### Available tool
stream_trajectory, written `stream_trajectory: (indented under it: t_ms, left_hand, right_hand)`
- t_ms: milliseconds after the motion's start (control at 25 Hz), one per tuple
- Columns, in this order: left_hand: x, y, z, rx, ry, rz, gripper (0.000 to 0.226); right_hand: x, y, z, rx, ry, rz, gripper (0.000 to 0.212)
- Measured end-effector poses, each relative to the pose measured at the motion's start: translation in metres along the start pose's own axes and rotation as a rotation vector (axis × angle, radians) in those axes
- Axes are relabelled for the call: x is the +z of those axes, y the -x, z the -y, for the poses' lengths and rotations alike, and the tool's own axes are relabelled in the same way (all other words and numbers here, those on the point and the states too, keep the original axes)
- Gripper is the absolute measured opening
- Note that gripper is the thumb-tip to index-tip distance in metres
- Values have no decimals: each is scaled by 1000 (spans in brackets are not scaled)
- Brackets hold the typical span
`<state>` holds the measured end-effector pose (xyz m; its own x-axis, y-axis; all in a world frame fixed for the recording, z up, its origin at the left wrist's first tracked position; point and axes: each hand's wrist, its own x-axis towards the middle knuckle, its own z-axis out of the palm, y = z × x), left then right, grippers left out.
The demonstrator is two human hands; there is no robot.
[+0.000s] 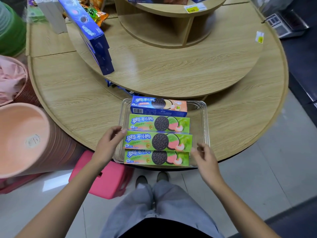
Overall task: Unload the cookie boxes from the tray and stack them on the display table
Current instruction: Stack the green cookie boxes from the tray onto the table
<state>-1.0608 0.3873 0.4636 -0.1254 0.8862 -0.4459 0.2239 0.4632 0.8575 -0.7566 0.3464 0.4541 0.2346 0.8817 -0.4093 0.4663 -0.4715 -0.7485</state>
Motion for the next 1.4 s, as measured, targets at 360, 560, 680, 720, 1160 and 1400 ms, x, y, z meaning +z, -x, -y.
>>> stream_trajectory:
  t_ms: [360,560,680,720,1160,1400]
  left_hand:
    - [18,2,-14,5,-177,47,70]
    - [8,1,-14,-24,-198,-8,77]
    - [2,-1,-13,-44,-160,-21,75]
    - [1,-2,-13,-47,-138,-26,71]
    - [-14,-18,-30,-54,137,19,73]
    - [-17,-54,-75,67,170,12,68]
  right_hand:
    - [21,-4,15,55,231,177,78]
    - [21,-3,11,57,188,122,78]
    - [23,0,7,91,147,79,82]
    - [23,0,7,115,125,70,84]
    - [-1,4,28,274,-148,278,85]
    - [-31,13,51,170,-193,257,73]
